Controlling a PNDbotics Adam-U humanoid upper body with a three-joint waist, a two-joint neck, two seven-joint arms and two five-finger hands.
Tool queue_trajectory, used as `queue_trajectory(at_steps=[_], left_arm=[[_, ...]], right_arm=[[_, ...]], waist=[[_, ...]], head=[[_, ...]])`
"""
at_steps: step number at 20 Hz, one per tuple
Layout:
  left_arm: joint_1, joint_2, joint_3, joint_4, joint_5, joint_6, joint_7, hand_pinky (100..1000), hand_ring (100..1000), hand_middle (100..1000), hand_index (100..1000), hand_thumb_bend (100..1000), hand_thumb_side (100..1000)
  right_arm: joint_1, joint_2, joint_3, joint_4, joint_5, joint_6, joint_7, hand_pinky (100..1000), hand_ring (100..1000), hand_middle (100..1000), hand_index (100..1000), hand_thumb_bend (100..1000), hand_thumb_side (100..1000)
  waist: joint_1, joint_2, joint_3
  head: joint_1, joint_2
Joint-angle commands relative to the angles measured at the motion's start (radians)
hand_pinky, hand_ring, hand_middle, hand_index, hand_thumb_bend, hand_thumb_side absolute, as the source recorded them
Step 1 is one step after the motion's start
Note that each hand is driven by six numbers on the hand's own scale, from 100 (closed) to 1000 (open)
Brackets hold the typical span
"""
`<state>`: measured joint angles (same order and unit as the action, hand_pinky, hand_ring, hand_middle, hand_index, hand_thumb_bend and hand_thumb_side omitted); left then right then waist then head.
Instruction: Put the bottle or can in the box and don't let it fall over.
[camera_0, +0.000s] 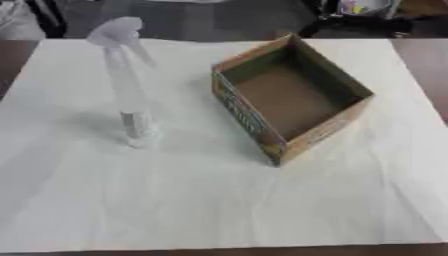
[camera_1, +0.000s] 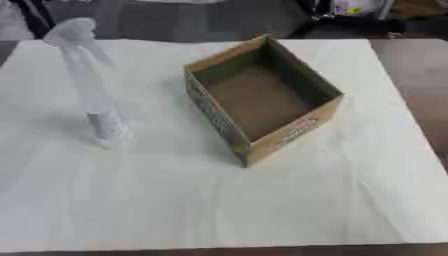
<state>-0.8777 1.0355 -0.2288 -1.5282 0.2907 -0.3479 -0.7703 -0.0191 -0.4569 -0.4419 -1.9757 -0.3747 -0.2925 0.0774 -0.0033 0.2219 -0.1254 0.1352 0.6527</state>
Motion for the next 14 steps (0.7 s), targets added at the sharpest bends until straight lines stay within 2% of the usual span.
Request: queue_trajectory(at_steps=[1, 6, 14], left_arm=[[-0.036, 0.0, -0.014, 0.013, -0.021, -0.148, -0.137, 722, 843, 774, 924, 100, 833], [-0.074, -0.034, -0.045, 0.04, -0.048, -0.156, -0.137, 725, 844, 775, 924, 100, 836], [-0.12, -0.083, -0.076, 0.1, -0.09, -0.175, -0.137, 726, 849, 780, 929, 100, 840]], right_arm=[[-0.01, -0.032, -0.002, -0.009, -0.006, -0.002, 0.007, 723, 1000, 917, 984, 100, 304], [-0.013, -0.031, 0.001, -0.006, -0.008, -0.002, 0.014, 723, 1000, 917, 984, 100, 308], [-0.016, -0.027, 0.003, -0.003, -0.01, 0.0, 0.022, 723, 1000, 919, 984, 100, 315]], waist=[[-0.001, -0.011, -0.004], [0.001, -0.009, -0.013], [0.005, -0.004, -0.024]], head=[[0.011, -0.026], [0.019, -0.037], [0.025, -0.038]])
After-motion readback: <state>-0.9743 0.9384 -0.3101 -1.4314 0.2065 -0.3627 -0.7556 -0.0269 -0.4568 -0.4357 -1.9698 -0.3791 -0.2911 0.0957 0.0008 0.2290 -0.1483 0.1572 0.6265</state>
